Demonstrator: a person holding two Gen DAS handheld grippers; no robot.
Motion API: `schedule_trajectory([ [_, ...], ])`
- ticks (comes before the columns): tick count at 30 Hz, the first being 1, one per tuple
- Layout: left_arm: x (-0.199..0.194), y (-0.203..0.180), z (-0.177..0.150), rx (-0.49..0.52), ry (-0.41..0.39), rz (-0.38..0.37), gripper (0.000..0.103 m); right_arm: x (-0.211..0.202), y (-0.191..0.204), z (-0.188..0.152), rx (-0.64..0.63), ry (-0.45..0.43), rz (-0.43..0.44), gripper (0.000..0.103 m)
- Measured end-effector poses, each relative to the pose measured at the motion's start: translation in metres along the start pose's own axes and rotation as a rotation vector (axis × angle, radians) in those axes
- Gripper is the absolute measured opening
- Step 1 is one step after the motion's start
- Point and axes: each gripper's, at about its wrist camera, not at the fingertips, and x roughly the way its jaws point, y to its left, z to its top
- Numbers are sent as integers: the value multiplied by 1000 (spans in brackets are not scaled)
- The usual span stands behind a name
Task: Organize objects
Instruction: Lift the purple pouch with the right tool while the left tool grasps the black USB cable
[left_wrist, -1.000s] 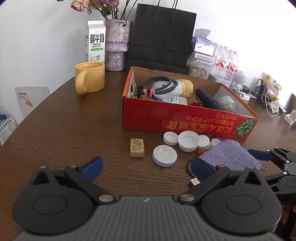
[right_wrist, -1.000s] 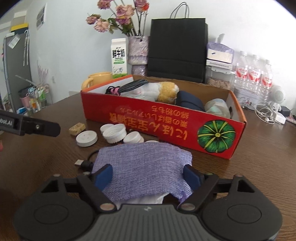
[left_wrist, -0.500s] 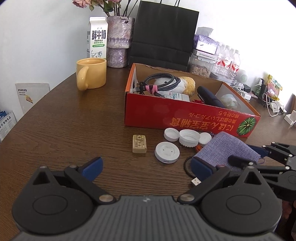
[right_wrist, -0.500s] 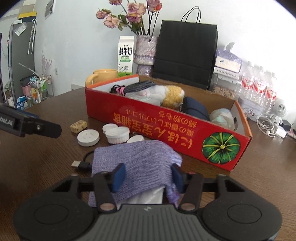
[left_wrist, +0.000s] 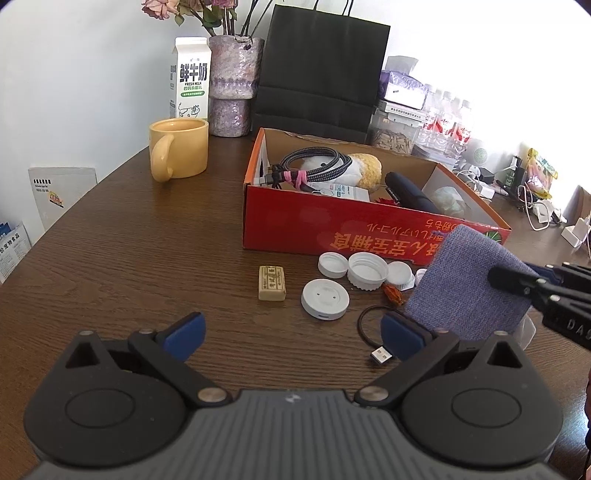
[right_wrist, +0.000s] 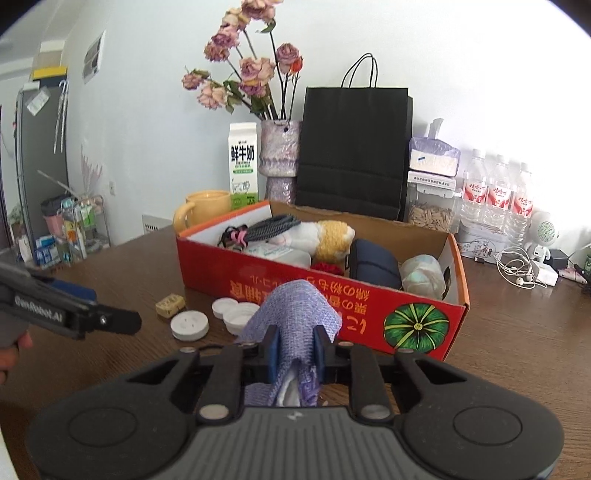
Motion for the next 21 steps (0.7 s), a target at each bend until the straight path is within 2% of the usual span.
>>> schedule_trajectory([
  [5, -5, -3, -1, 5, -8, -8, 103, -11, -3, 7, 38, -32, 16, 11],
  [12, -9, -7, -3, 13, -10, -13, 103, -28, -17, 20, 156, -90, 73, 11],
  [21, -1, -23, -8, 49, 21, -36, 103, -43, -36, 28, 219, -161, 30, 11],
])
